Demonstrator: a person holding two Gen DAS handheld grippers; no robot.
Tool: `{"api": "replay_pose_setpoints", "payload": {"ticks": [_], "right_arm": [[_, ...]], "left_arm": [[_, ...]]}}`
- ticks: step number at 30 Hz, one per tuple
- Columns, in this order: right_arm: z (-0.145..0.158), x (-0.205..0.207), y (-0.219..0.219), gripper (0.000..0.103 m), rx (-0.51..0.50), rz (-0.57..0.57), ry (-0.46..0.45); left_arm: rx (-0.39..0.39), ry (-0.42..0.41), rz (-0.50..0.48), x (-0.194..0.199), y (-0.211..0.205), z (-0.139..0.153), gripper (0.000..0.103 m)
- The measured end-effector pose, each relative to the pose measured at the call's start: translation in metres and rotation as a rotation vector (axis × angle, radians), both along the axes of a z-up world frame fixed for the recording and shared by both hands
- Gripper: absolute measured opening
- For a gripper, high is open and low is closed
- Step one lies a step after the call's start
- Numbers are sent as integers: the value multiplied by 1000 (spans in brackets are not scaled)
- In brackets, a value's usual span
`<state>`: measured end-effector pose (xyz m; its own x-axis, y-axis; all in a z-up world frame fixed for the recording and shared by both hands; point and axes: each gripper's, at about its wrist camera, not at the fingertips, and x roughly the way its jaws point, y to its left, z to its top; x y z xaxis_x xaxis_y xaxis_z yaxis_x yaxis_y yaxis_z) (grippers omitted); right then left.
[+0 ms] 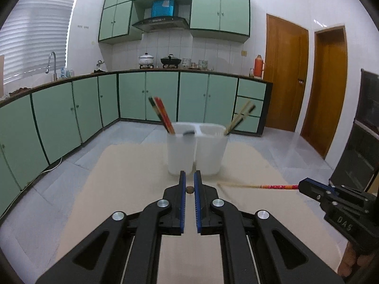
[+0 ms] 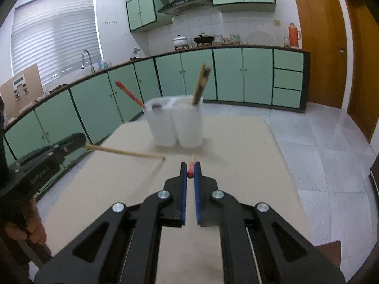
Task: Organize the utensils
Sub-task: 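Grasp the red-patterned chopstick with the right tool while the left tool grasps the plain wooden chopstick, then lift both chopsticks over the white holder and open both tools to drop them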
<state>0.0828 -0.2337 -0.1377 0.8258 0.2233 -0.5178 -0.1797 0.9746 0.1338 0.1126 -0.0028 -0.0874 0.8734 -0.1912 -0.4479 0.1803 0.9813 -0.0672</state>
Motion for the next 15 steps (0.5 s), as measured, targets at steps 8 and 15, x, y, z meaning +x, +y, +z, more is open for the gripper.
{"api": "replay_pose_setpoints", "payload": {"ticks": [8,15], "right_arm": [[52,42,-6,5,64,85,20],[79,64,-3,5,77,149,37]], "left_arm": [[-34,-34,-11,30,8,35,7],[-31,-36,-44,41,6,48,7]]}}
